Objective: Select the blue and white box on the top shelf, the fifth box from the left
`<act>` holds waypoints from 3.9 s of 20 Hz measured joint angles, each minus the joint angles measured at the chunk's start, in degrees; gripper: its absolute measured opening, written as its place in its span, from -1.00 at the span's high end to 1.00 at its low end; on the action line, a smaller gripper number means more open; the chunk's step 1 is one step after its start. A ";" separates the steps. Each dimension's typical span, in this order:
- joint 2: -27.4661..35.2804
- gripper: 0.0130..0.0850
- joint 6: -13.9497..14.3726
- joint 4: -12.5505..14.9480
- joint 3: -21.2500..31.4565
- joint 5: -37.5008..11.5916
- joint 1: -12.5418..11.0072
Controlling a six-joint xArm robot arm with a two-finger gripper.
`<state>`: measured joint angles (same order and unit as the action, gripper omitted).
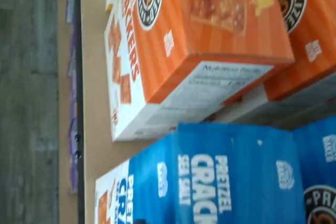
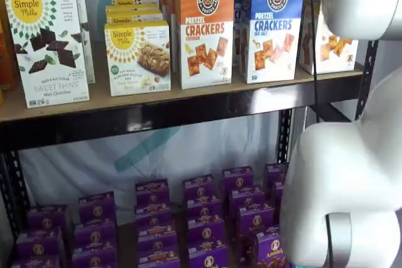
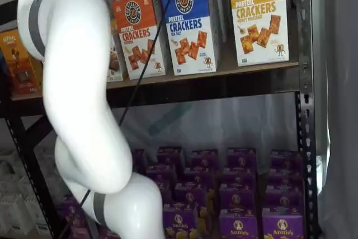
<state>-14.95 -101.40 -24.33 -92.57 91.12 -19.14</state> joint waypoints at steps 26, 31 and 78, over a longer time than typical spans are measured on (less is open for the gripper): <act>4.72 -1.00 1.82 10.22 -6.49 9.95 4.69; 3.80 -1.00 1.87 10.54 -4.51 8.07 5.10; -1.62 -0.22 0.72 8.38 -3.28 19.70 1.84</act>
<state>-16.57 -100.68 -15.95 -95.85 110.82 -17.30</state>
